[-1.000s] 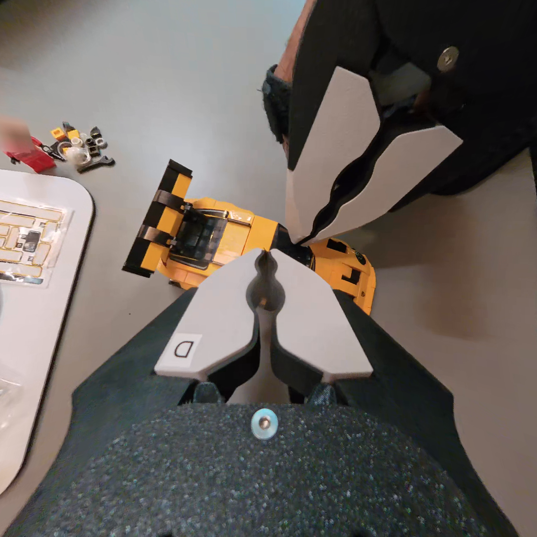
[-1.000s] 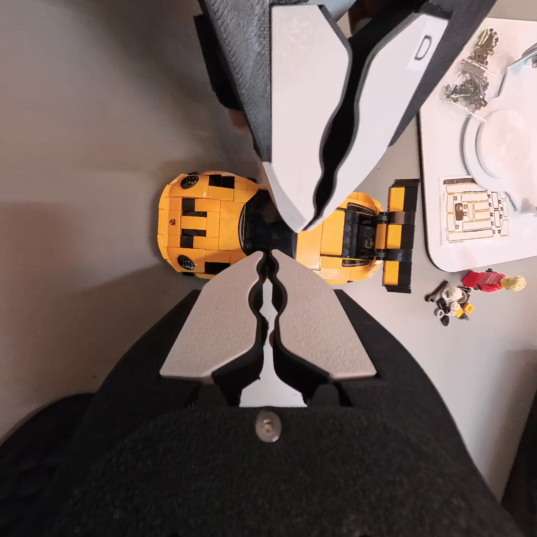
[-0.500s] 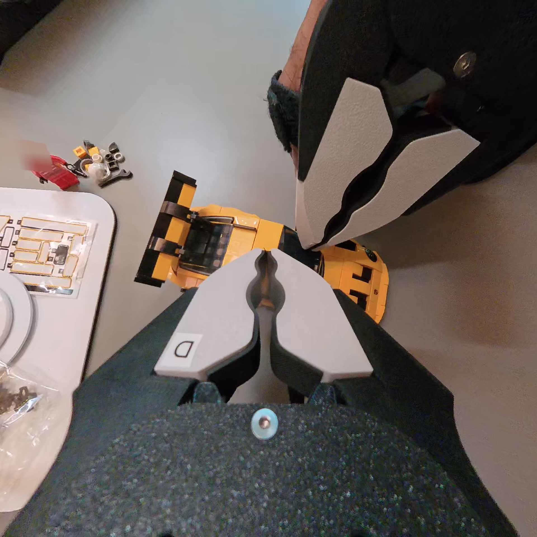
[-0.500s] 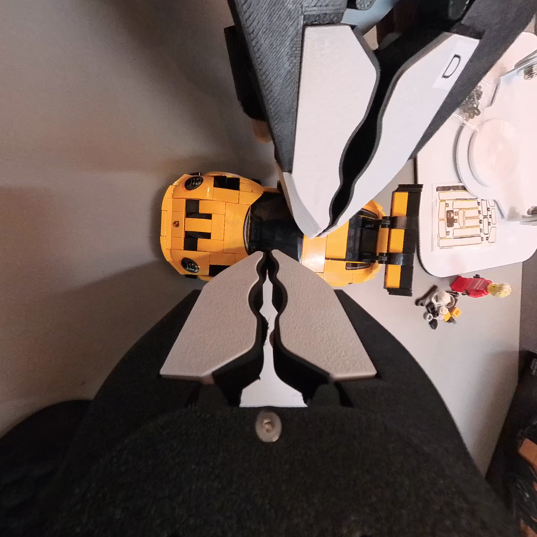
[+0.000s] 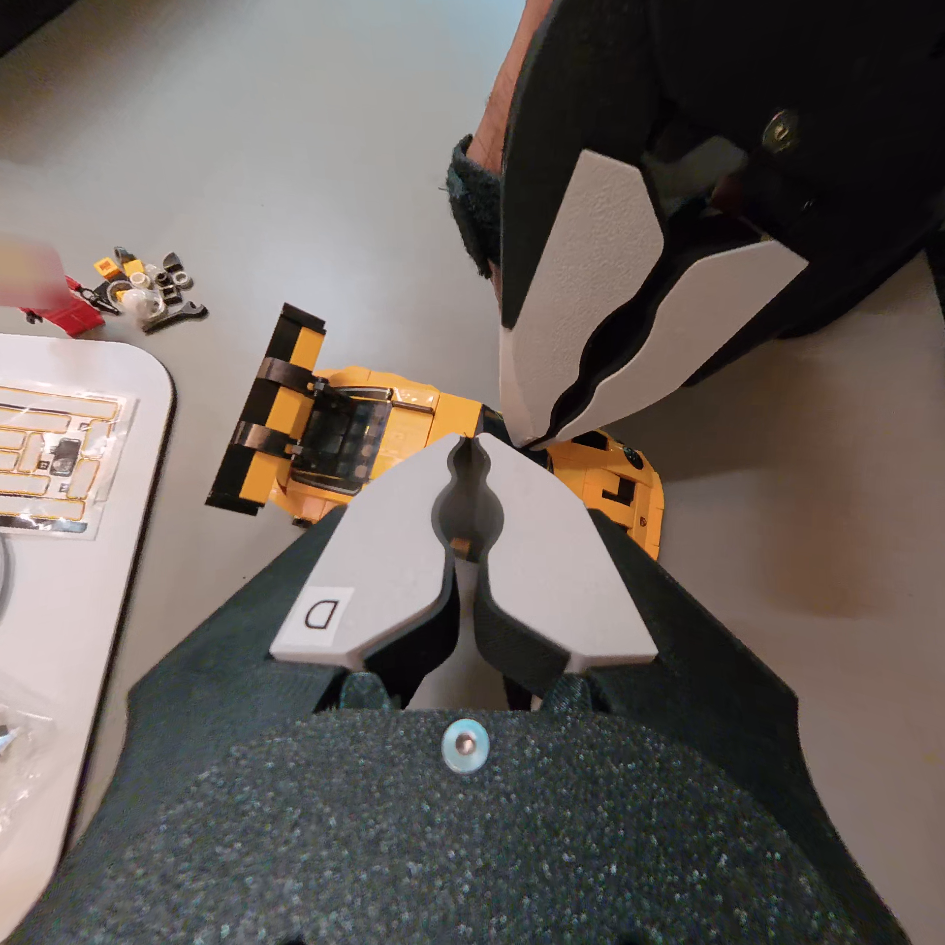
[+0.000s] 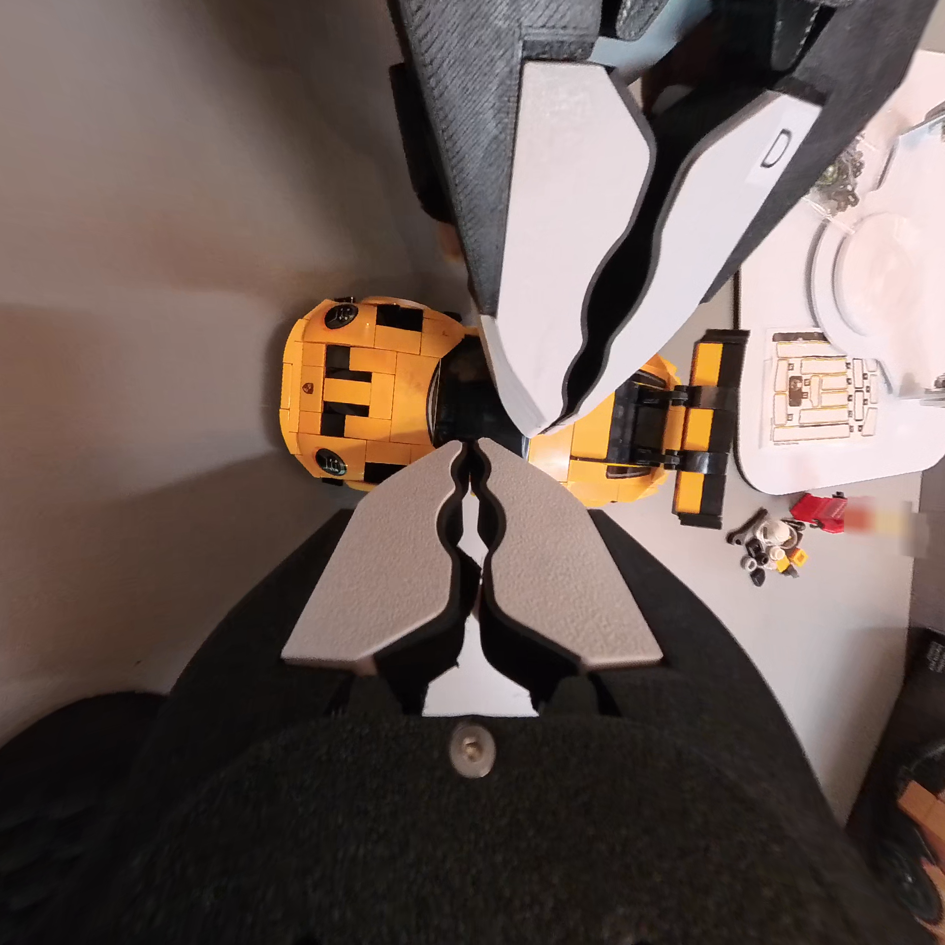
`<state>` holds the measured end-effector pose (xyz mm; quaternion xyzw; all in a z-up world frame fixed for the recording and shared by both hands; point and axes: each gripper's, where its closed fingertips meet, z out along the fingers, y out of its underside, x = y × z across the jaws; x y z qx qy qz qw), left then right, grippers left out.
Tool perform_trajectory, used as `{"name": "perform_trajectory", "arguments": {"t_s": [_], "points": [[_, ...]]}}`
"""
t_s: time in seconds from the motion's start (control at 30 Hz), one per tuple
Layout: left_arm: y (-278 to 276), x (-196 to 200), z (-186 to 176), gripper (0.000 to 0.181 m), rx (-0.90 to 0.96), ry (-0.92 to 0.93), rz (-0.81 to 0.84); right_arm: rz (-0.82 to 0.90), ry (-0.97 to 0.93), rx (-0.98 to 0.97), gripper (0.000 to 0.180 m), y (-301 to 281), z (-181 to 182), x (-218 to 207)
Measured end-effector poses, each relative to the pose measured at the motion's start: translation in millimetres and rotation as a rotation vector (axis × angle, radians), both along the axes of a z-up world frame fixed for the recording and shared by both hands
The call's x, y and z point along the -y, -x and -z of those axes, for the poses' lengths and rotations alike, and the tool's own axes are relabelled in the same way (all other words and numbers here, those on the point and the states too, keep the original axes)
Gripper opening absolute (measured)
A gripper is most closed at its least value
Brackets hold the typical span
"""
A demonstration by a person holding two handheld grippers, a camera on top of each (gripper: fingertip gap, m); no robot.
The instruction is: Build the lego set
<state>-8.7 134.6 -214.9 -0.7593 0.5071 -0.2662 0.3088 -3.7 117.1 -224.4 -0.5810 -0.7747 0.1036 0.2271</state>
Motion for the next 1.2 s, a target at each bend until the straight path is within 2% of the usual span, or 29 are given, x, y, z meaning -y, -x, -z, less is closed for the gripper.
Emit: {"name": "perform_trajectory", "arguments": {"t_s": [0.07, 0.17, 0.27, 0.33, 0.5, 0.53, 0.6, 0.63, 0.87, 1.0, 1.2], "points": [[1.0, -1.9, 0.0, 0.001, 0.0, -0.013, -0.009, -0.007, 0.049, 0.013, 0.0, 0.8, 3.6, 6.2], [1.6, -2.6, 0.1, 0.0, 0.004, -0.016, -0.011, 0.009, -0.021, 0.023, 0.0, 1.6, 3.5, -6.4], [-3.6, 7.1, 9.0, 0.001, 0.001, 0.005, 0.023, 0.033, 0.015, 0.03, 0.0, 1.1, 3.0, -8.9], [4.8, 0.5, 8.7, 0.0, -0.045, -0.047, -0.003, 0.041, 0.076, 0.006, 0.0, 0.6, -3.1, -6.0], [27.1, -7.9, -8.9, 0.0, 0.038, -0.028, -0.08, 0.16, 0.124, -0.143, 0.0, -4.0, -22.1, -30.3], [33.1, -10.6, -10.9, 0.0, 0.048, -0.026, -0.115, 0.177, 0.152, -0.176, 0.011, -4.6, -21.3, -31.5], [44.1, -13.4, -11.2, 0.0, 0.061, -0.006, -0.182, 0.201, 0.214, -0.219, 0.016, -7.3, -14.2, -29.8], [46.5, -12.0, -10.4, 0.029, 0.074, 0.016, -0.202, 0.204, 0.242, -0.23, 0.021, -8.9, -8.7, -27.3], [42.5, 12.8, 21.7, 0.063, 0.03, 0.186, -0.274, 0.133, 0.329, -0.289, 0.043, -7.0, 13.3, -9.6], [28.9, 27.1, 32.6, 0.074, 0.044, 0.216, -0.232, 0.089, 0.361, -0.357, 0.042, 1.9, 10.9, -2.0], [42.6, 34.1, 31.1, 0.071, 0.055, 0.207, -0.148, -0.006, 0.405, -0.449, 0.035, 14.7, 2.4, 24.4]]}}
